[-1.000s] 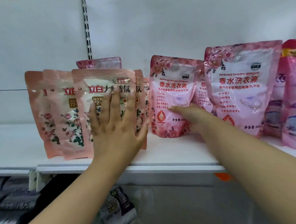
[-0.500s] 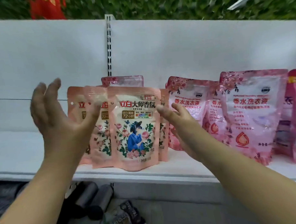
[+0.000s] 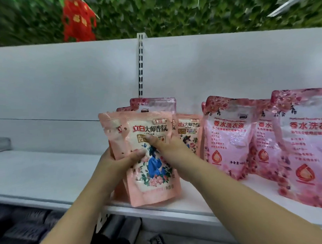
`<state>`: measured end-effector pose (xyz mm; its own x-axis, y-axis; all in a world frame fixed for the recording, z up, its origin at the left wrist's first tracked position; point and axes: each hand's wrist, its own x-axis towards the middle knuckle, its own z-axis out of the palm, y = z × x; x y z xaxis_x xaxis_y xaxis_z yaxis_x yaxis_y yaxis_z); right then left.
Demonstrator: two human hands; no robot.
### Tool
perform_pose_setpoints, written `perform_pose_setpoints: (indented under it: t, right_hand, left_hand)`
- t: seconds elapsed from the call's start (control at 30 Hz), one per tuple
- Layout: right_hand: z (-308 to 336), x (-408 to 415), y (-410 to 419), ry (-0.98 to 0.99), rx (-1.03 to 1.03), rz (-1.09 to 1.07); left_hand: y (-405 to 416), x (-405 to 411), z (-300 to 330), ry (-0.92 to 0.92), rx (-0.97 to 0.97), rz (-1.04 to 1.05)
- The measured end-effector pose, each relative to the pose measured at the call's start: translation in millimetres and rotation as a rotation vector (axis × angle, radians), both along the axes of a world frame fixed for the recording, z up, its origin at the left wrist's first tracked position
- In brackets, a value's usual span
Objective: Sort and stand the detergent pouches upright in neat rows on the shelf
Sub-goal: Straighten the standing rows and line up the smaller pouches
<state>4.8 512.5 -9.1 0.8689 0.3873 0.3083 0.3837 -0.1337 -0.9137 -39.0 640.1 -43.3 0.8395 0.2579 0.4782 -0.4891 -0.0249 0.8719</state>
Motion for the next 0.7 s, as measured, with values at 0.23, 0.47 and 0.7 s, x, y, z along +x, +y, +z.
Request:
perform_pose_setpoints:
  t: [0.23,0.47,0.7]
  right_hand:
    - [-6.0,-2.6,27.8,-0.045,-0.001,0.088]
    - [-10.1,6.2,22.5,-0.243,0.091,-0.107]
    - [9.5,33.3,-11.2,0.037,0.210,-0.167]
  left_hand:
    - [27.9,-16.8,-3.8,-0.108,-0.044,0.397]
    - [46.5,-22.0,-16.5,-0.141,-0.060,0.580]
    - [51.6,-25.5,-19.7,-0.166,-0.170,0.616]
